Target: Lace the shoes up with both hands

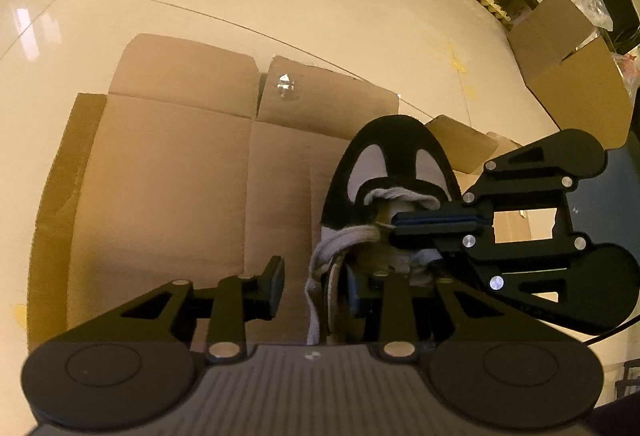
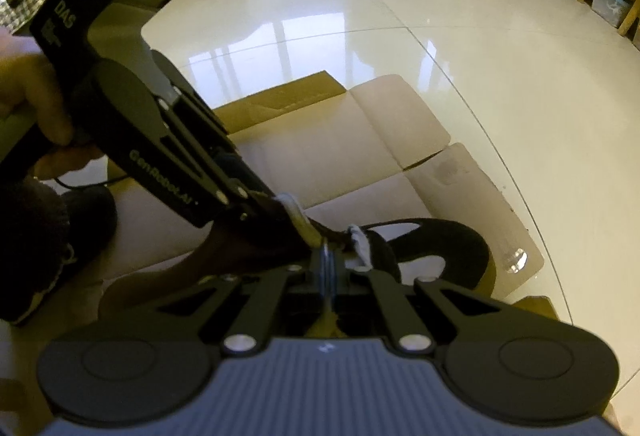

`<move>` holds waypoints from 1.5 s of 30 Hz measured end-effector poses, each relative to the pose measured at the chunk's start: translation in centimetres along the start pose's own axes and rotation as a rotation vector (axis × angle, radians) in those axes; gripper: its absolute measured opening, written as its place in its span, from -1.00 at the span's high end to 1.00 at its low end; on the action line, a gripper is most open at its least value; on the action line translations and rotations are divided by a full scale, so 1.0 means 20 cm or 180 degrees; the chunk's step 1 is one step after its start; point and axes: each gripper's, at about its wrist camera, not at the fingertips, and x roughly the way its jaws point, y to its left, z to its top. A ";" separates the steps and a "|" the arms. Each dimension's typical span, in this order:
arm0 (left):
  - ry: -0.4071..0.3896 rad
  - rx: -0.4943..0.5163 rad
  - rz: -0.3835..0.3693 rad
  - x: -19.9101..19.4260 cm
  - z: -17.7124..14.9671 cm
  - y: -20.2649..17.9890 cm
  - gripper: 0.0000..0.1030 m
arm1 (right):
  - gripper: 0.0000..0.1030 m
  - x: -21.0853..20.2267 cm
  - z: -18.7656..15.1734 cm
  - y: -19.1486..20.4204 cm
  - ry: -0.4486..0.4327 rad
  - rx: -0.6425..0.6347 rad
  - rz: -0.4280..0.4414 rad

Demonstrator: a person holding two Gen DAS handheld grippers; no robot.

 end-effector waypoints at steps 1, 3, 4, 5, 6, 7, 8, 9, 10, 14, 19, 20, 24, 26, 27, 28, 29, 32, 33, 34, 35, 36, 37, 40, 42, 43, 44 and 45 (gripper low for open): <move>0.0001 0.0008 0.0008 0.00 0.00 0.00 0.37 | 0.96 0.00 0.00 0.00 0.0006 0.0000 -0.0001; 0.0001 0.0017 0.0017 -0.01 0.00 0.00 0.37 | 0.96 0.01 0.01 0.00 0.0024 -0.0006 0.0001; 0.0001 0.0017 0.0020 -0.01 0.00 0.00 0.37 | 0.96 0.01 0.01 0.00 0.0038 -0.0012 0.0002; 0.0001 0.0017 0.0024 -0.01 0.00 0.00 0.37 | 0.96 0.02 0.02 0.00 0.0049 -0.0012 0.0001; 0.0000 0.0018 0.0027 -0.01 0.00 0.00 0.37 | 0.96 0.02 0.03 0.00 0.0066 -0.0004 -0.0001; -0.0001 0.0026 0.0035 -0.02 0.00 0.00 0.37 | 0.96 0.02 0.03 0.00 0.0082 0.0003 -0.0002; 0.0000 0.0035 0.0043 -0.02 0.00 -0.01 0.37 | 0.96 0.03 0.04 0.01 0.0070 -0.0001 -0.0005; 0.0003 0.0038 0.0045 -0.02 0.00 -0.01 0.37 | 0.96 0.03 0.04 0.01 0.0068 -0.0010 -0.0009; 0.0006 0.0041 0.0048 -0.02 0.00 -0.01 0.37 | 0.96 0.03 0.04 0.01 0.0066 -0.0013 -0.0011; 0.0065 0.0084 0.0012 -0.01 -0.01 -0.03 0.38 | 0.96 0.04 0.04 0.02 0.0030 -0.0020 -0.0041; 0.0238 0.0475 -0.0328 -0.01 -0.04 -0.09 0.44 | 0.95 0.06 0.03 0.00 -0.0110 0.0095 0.0001; 0.0257 0.0569 -0.0399 -0.03 -0.04 -0.11 0.39 | 0.94 0.05 0.02 0.00 -0.0116 0.0124 0.0005; 0.0201 0.0219 -0.0831 -0.10 0.00 -0.01 -0.19 | 0.94 0.03 -0.02 -0.04 -0.0143 0.0241 0.0019; 0.0007 -0.0288 -0.0998 -0.12 0.03 0.09 -0.19 | 0.93 0.02 -0.04 -0.04 -0.0144 0.0265 0.0000; -0.0032 -0.0561 -0.1057 -0.11 0.04 0.14 -0.19 | 0.93 0.02 -0.05 -0.04 -0.0125 0.0279 -0.0029; -0.0071 -0.0834 -0.1115 -0.10 0.05 0.18 -0.18 | 0.93 0.02 -0.07 -0.04 -0.0106 0.0288 -0.0051; -0.0079 -0.1116 -0.1168 -0.07 0.05 0.22 -0.15 | 0.92 0.03 -0.08 -0.04 -0.0083 0.0304 -0.0075; -0.0043 -0.1491 -0.1244 0.03 0.07 0.25 0.18 | 0.92 0.03 -0.11 -0.06 -0.0098 0.0385 -0.0098; -0.0033 -0.1558 -0.1262 0.06 0.08 0.25 0.25 | 0.92 0.03 -0.12 -0.06 -0.0112 0.0414 -0.0099; -0.0015 -0.1589 -0.1287 0.09 0.09 0.24 0.27 | 0.92 0.03 -0.12 -0.06 -0.0124 0.0420 -0.0100; 0.0005 -0.1575 -0.1333 0.12 0.10 0.22 0.31 | 0.92 0.03 -0.12 -0.05 -0.0127 0.0420 -0.0103; 0.0013 -0.1558 -0.1363 0.14 0.11 0.20 0.31 | 0.92 0.03 -0.12 -0.05 -0.0131 0.0423 -0.0103; 0.0010 -0.1527 -0.1369 0.14 0.12 0.18 0.31 | 0.92 0.03 -0.12 -0.05 -0.0135 0.0426 -0.0103; -0.0072 -0.1368 -0.1402 0.12 0.14 0.13 0.35 | 0.93 0.02 -0.13 -0.06 -0.0160 0.0463 -0.0102; -0.0102 -0.1303 -0.1406 0.12 0.15 0.11 0.50 | 0.95 0.02 -0.14 -0.06 -0.0220 0.0532 -0.0110; -0.0113 -0.1299 -0.1404 0.12 0.15 0.11 0.51 | 0.95 0.02 -0.14 -0.06 -0.0227 0.0540 -0.0112; -0.0126 -0.1336 -0.1416 0.12 0.14 0.12 0.51 | 0.96 0.01 -0.15 -0.06 -0.0281 0.0592 -0.0135; -0.0138 -0.1387 -0.1428 0.13 0.13 0.12 0.51 | 0.96 0.00 -0.17 -0.05 -0.0363 0.0650 -0.0178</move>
